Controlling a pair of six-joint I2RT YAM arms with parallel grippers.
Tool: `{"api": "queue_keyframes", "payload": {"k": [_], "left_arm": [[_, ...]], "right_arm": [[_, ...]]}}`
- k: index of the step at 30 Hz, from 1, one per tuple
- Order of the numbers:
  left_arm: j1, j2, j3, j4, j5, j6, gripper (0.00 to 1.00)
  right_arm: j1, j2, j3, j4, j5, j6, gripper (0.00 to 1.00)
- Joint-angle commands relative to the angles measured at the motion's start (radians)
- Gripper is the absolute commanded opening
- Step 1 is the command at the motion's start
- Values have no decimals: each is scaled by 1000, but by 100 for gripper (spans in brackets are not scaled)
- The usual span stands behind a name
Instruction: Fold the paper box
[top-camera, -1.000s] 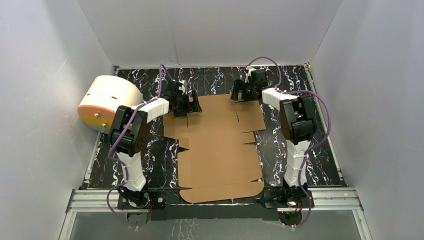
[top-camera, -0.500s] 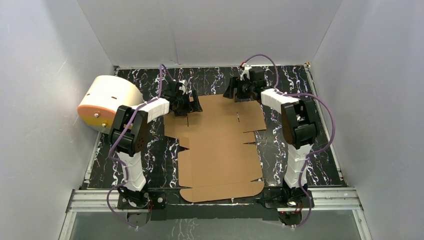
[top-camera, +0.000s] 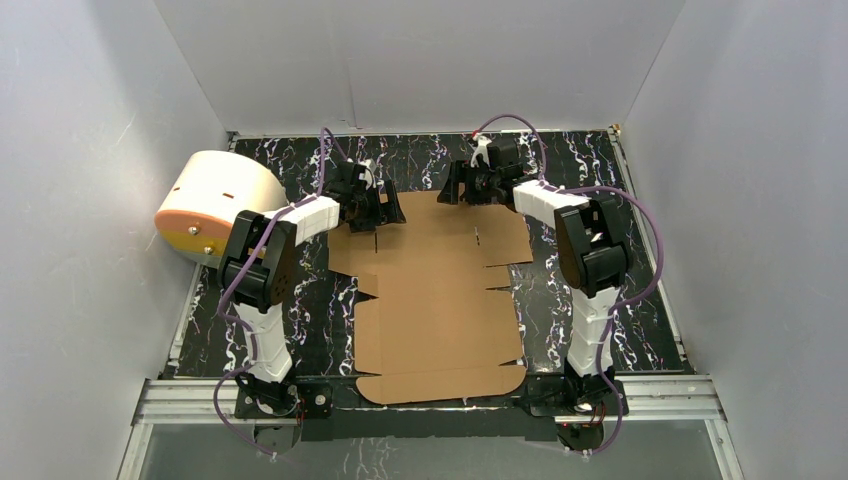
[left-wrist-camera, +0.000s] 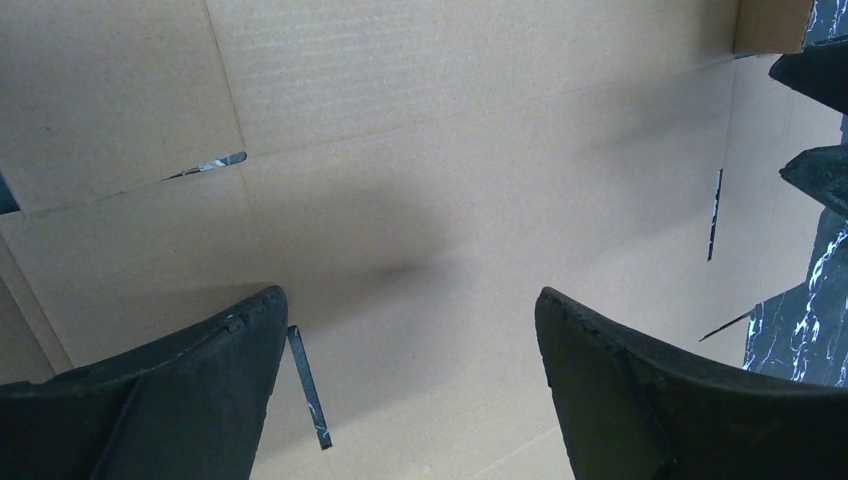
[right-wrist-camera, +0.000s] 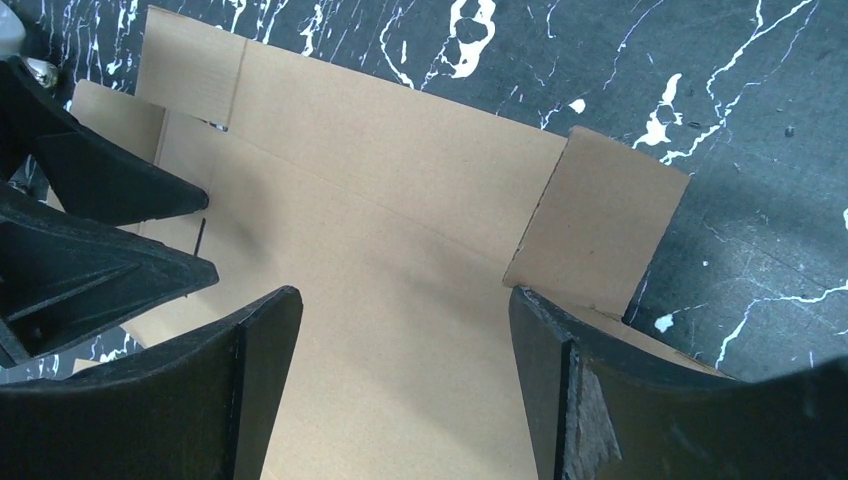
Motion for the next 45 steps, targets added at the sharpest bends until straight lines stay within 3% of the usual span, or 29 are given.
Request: {"api": "queue_keyframes", "payload": {"k": [1,12,21,28,45], "left_arm": [[-19,-4,-30,-42,0,3,91],[-27,-232,-94,-60,-24,-9,91],[-91,-291,-171,-66,-17,-38,91],[-143,-244,-157,-61,-35,-46,91],[-163,-137,-154,-47,-47,-44,91]], "right_arm": [[9,-38,35,-16,36,-34,86],[-87,-330,-189,-107,168,-103,95],[-216,-508,-434,-125,192,-94,98],[-281,-514,-534,-95,150,-80,97],[-311,-416,-570,-22,43,-67,91]]}}
